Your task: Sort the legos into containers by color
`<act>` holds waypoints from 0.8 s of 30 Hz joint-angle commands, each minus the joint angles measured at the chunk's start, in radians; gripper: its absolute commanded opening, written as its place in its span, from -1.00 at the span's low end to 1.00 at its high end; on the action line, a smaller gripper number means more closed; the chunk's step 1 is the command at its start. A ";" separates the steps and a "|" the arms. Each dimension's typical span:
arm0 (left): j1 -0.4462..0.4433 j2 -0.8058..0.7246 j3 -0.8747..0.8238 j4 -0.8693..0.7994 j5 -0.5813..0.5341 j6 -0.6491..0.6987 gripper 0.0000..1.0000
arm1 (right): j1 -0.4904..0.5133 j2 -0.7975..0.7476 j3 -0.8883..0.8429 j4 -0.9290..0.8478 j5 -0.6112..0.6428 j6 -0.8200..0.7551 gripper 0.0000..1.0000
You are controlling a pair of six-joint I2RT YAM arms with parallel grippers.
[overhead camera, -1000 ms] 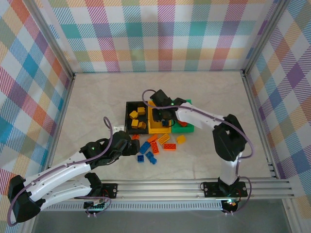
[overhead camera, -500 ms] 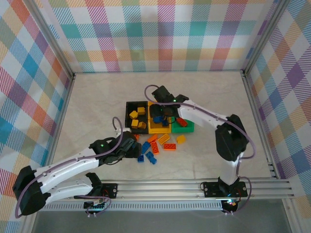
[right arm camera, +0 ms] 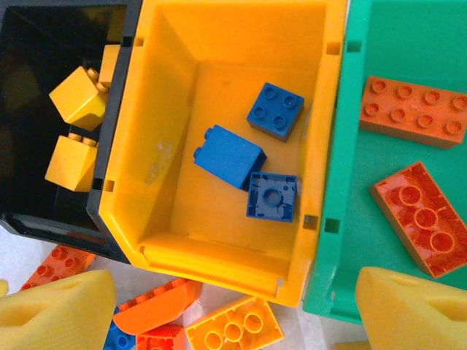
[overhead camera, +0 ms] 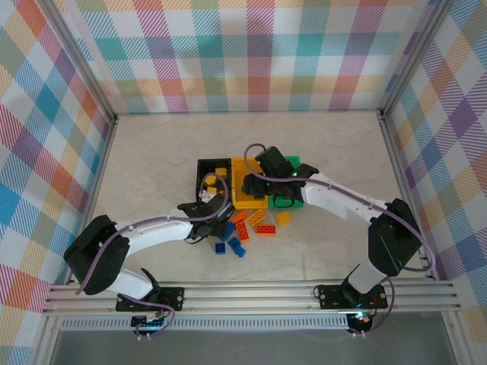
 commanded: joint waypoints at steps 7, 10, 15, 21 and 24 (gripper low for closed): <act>0.036 0.122 0.046 0.045 -0.083 0.034 0.10 | 0.007 -0.059 -0.020 0.031 0.007 0.010 0.72; 0.037 0.131 0.041 0.047 -0.082 0.033 -0.01 | 0.007 -0.062 -0.022 0.031 0.010 0.008 0.72; 0.037 0.120 0.026 0.058 -0.070 0.032 -0.34 | 0.007 -0.060 -0.023 0.028 0.009 0.008 0.72; 0.037 0.098 0.010 0.044 -0.053 0.020 -0.39 | 0.007 -0.066 -0.027 0.021 0.016 0.010 0.72; 0.035 0.051 -0.012 0.032 -0.043 0.002 -0.49 | 0.007 -0.071 -0.034 0.024 0.016 0.012 0.72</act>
